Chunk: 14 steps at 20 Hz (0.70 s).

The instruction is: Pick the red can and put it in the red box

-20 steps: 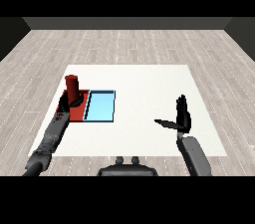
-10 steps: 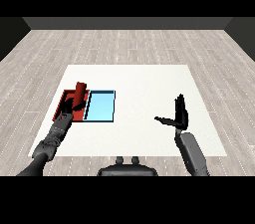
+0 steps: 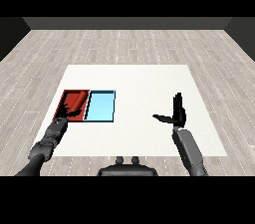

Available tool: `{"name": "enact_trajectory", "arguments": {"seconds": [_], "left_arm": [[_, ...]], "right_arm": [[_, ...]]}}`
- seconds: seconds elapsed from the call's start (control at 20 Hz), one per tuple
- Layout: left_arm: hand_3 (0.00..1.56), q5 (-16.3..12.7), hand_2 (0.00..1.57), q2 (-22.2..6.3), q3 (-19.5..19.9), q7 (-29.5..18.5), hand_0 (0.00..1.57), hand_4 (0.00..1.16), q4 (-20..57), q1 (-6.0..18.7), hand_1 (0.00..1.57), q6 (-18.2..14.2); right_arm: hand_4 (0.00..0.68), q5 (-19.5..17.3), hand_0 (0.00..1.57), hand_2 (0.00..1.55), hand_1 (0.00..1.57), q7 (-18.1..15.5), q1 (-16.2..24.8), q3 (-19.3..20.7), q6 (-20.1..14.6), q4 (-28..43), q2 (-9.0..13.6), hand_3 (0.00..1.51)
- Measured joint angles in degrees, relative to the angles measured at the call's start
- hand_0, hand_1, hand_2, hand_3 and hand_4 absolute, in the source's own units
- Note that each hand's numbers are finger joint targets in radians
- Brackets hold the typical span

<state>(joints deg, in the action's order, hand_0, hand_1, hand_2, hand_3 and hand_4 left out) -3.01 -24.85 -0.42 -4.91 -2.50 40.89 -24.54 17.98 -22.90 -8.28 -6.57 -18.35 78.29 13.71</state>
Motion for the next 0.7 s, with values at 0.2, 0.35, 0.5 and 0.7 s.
{"name": "enact_trajectory", "arguments": {"seconds": [0.2, 0.35, 0.5, 0.7], "left_arm": [[0.0, 0.6, 0.0, -0.6, -0.3, 0.6, 0.0, 0.0, 0.6, 0.2, 0.0, 1.8], [0.0, 1.0, 0.0, -1.2, -0.6, 0.1, 0.0, 0.0, 0.4, 0.0, 0.0, 1.8], [0.0, -0.6, 0.0, -1.5, 1.2, -3.2, 0.0, 0.0, -1.9, 0.6, 0.0, 1.2], [0.0, -3.3, 1.25, -1.6, 4.1, -10.5, 1.36, 0.0, -6.4, 1.2, 1.36, 2.9]], "right_arm": [[0.0, 0.5, 0.0, 0.0, 0.0, 0.2, -0.5, 1.1, 0.5, 0.1, 0.4, 0.0], [0.0, 0.8, 0.0, 0.0, 0.0, 0.7, -1.2, 1.4, 0.9, 0.4, 0.1, 0.0], [0.0, 1.0, 0.0, 0.0, 0.0, 0.8, -0.4, 1.3, 1.2, 1.6, 0.0, 0.0], [0.0, 1.7, 0.0, 0.0, 0.0, 0.0, -0.3, 1.9, 3.1, 1.9, 0.4, 0.0]]}}
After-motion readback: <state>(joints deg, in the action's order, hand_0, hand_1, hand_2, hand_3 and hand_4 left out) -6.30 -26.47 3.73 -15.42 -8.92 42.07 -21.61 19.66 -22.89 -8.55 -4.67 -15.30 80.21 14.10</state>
